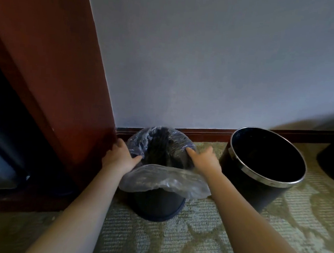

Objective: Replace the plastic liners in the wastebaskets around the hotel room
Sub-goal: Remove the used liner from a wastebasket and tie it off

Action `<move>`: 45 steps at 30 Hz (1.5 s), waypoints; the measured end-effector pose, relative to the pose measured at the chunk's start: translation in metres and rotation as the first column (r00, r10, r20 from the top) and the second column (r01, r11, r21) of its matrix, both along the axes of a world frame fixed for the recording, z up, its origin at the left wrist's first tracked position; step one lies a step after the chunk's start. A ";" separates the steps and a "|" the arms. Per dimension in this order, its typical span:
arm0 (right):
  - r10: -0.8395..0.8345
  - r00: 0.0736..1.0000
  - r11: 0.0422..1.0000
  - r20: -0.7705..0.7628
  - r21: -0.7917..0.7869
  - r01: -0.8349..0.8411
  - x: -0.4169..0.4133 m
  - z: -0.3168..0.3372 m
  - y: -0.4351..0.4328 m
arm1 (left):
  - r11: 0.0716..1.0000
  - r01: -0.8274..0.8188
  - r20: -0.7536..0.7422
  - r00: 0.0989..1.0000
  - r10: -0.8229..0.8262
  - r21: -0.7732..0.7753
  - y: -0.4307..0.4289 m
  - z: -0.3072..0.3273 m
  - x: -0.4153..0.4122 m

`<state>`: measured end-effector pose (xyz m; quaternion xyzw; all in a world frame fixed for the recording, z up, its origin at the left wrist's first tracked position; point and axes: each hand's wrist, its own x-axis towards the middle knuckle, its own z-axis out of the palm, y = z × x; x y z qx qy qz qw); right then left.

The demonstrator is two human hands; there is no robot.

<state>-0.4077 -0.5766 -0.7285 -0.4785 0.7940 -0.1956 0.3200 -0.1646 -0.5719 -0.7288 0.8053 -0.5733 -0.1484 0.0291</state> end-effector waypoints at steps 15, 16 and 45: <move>0.095 0.983 0.897 0.155 -0.442 -0.017 0.009 0.021 0.007 | 0.944 0.078 0.273 0.962 0.014 -0.321 0.006 0.013 -0.008; 0.129 0.978 0.888 0.166 -0.458 -0.040 0.010 0.027 0.008 | 0.923 0.099 0.270 0.963 0.005 -0.371 0.007 0.015 -0.007; 0.382 0.879 0.794 0.285 -0.588 -0.154 -0.027 0.070 0.043 | 0.890 0.439 -0.568 0.704 -0.427 -0.126 0.004 0.032 -0.082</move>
